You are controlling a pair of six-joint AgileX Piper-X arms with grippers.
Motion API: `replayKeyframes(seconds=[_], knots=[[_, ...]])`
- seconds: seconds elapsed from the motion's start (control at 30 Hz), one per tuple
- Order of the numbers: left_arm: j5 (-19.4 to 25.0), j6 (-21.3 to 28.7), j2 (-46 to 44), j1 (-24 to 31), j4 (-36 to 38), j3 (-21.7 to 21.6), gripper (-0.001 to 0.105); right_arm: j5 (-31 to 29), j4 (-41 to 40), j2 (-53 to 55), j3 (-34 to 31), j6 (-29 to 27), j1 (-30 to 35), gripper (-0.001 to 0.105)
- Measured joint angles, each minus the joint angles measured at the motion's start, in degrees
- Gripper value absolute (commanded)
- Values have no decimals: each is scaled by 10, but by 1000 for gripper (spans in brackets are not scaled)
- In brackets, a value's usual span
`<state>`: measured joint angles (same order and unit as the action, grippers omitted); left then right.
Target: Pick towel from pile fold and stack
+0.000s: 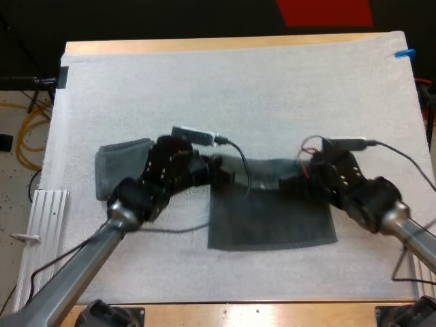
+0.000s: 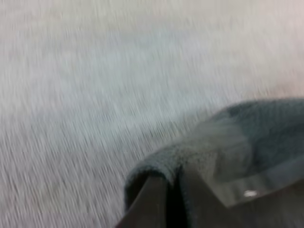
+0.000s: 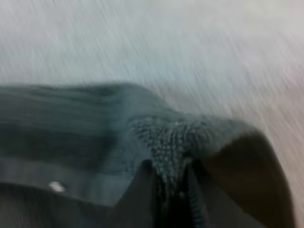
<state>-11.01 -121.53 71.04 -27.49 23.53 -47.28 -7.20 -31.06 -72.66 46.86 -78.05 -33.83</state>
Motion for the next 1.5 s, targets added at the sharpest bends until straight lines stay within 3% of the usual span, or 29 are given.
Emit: replayKeyframes(seconds=[0.2,0.57,0.67,0.77,0.83,0.93,1.03,1.13,1.23,1.4,1.5], knots=[[-53,2,97,65,-79,0,0,21,121,-92,0,4,53,0],[-102,2,200,137,-176,0,0,108,204,-191,0,49,141,0],[-122,2,212,146,-204,-1,5,134,219,-203,0,61,154,0],[-128,2,218,148,-214,-1,22,165,240,-209,0,66,165,14],[-128,2,218,148,-215,-4,39,186,264,-213,0,77,173,36],[-129,2,218,148,-224,-18,51,219,319,-214,0,101,184,55],[-156,2,218,148,-225,-46,51,249,386,-214,4,104,196,57],[-205,2,216,148,-226,-75,51,256,399,-214,26,104,203,57],[-215,7,192,148,-217,-87,51,269,399,-206,47,100,206,57],[-186,95,103,148,-140,-90,51,274,339,-152,67,32,206,55],[-172,153,39,148,-60,-90,51,274,278,-103,69,-5,206,47]])
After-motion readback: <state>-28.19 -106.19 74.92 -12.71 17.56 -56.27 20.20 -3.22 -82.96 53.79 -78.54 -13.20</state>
